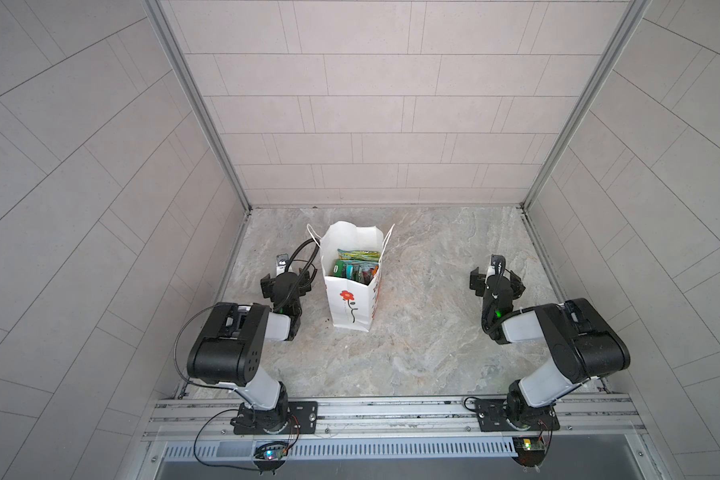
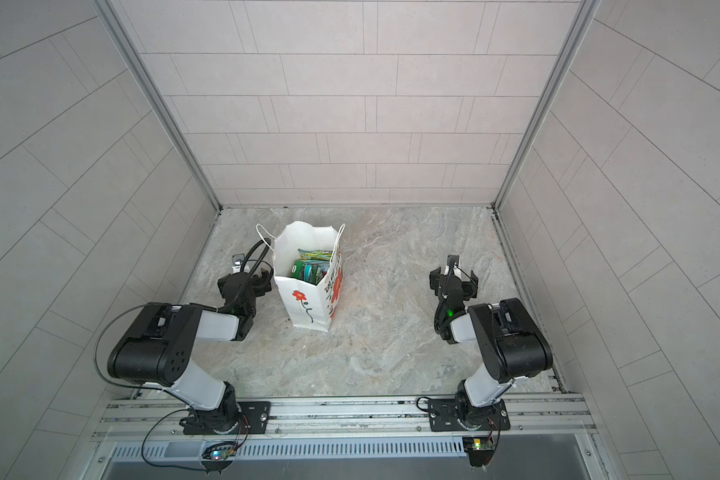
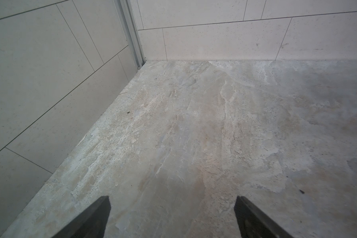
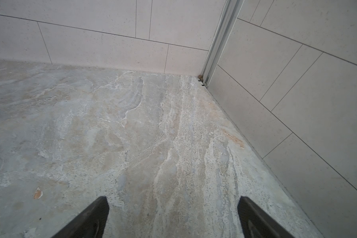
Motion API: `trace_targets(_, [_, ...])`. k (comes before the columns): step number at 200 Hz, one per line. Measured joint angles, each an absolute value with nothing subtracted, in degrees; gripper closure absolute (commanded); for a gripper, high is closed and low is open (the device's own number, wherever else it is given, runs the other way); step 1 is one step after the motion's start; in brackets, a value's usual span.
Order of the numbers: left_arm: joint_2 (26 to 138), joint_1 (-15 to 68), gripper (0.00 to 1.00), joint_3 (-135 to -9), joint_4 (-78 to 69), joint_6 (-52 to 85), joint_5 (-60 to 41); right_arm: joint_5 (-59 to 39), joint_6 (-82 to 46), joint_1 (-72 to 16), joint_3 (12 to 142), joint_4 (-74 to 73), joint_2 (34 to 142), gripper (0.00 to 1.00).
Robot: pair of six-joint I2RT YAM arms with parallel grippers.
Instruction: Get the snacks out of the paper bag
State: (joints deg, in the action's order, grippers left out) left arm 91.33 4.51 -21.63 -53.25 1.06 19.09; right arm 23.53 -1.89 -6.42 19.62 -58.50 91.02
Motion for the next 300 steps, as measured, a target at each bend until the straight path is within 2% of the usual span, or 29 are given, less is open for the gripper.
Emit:
trace_targets(86, [88.8, 4.5, 0.00, -19.2, -56.4, 3.0, 24.2, 23.8, -1.9, -6.4, 19.5, -57.5, 88.8, 0.01])
trace_targets(114, [87.9, 4.6, 0.00, -17.8, -56.7, 3.1, 25.4, 24.0, -1.9, -6.4, 19.6, -52.7, 84.4, 0.01])
trace_targets(166, [73.0, 4.7, 0.00, -23.0, -40.2, 9.4, 38.3, 25.8, -4.8, -6.4, 23.4, -38.9, 72.7, 0.01])
trace_targets(209, [59.8, 4.7, 0.00, -34.1, -14.2, 18.4, 46.1, 25.2, -11.2, -6.4, 31.6, -20.2, 65.6, 0.01])
trace_targets(238, [52.9, 4.6, 0.00, -43.2, -1.3, 21.8, 40.5, 21.2, -15.2, -6.4, 36.4, -9.0, 63.3, 0.01])
trace_targets(300, [54.5, 4.6, 0.00, -63.6, 19.8, 25.7, 7.0, 5.9, -16.8, -6.4, 42.9, 3.6, 60.6, 0.03])
